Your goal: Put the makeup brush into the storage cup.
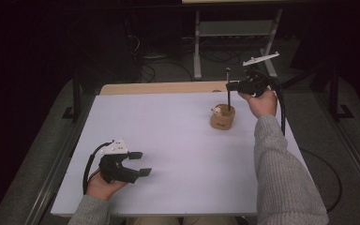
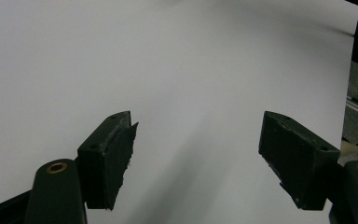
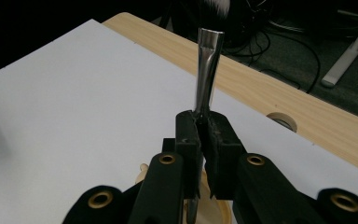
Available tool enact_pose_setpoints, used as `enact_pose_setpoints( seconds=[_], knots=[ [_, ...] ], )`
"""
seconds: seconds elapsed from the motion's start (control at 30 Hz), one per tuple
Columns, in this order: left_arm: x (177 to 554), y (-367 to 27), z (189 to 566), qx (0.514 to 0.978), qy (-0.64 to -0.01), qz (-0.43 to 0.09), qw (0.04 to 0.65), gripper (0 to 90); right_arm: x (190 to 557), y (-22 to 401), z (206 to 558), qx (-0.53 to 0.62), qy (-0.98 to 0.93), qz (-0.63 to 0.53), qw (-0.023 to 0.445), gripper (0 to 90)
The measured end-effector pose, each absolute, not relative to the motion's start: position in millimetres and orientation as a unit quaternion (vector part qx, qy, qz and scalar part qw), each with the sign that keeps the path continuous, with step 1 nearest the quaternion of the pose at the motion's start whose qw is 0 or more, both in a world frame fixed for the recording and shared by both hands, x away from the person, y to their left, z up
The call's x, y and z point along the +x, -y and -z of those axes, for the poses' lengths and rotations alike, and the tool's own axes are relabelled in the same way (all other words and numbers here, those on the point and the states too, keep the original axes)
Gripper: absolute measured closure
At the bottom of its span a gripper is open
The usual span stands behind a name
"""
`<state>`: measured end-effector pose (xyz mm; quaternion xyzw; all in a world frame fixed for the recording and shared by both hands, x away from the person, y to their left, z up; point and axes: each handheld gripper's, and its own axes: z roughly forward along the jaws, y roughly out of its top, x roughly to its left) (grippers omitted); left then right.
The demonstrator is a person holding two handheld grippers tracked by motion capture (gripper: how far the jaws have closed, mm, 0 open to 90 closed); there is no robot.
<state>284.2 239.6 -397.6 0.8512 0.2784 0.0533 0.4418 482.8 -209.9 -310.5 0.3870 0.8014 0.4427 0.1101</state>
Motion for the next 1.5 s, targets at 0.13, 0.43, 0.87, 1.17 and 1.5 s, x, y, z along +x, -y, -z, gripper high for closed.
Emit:
enact_pose_setpoints(
  seconds=[0.13, 0.43, 0.87, 1.17, 1.5],
  knots=[
    [284, -239, 398, 0.851, -0.279, -0.052, 0.442, 25.2, 484, 209, 312, 0.386, -0.803, -0.441, 0.11, 83.4],
    [285, -239, 399, 0.851, -0.28, -0.054, 0.441, 25.0, 485, 207, 318, 0.387, -0.804, -0.438, 0.112, 83.4],
    [286, -239, 399, 0.851, -0.278, -0.053, 0.442, 25.0, 483, 209, 335, 0.4, -0.795, -0.443, 0.111, 83.4],
    [285, -239, 399, 0.852, -0.279, -0.052, 0.441, 25.0, 482, 209, 342, 0.403, -0.796, -0.439, 0.109, 83.4],
    [285, -239, 400, 0.851, -0.282, -0.053, 0.441, 25.0, 478, 210, 347, 0.404, -0.792, -0.445, 0.107, 83.3]
  ],
)
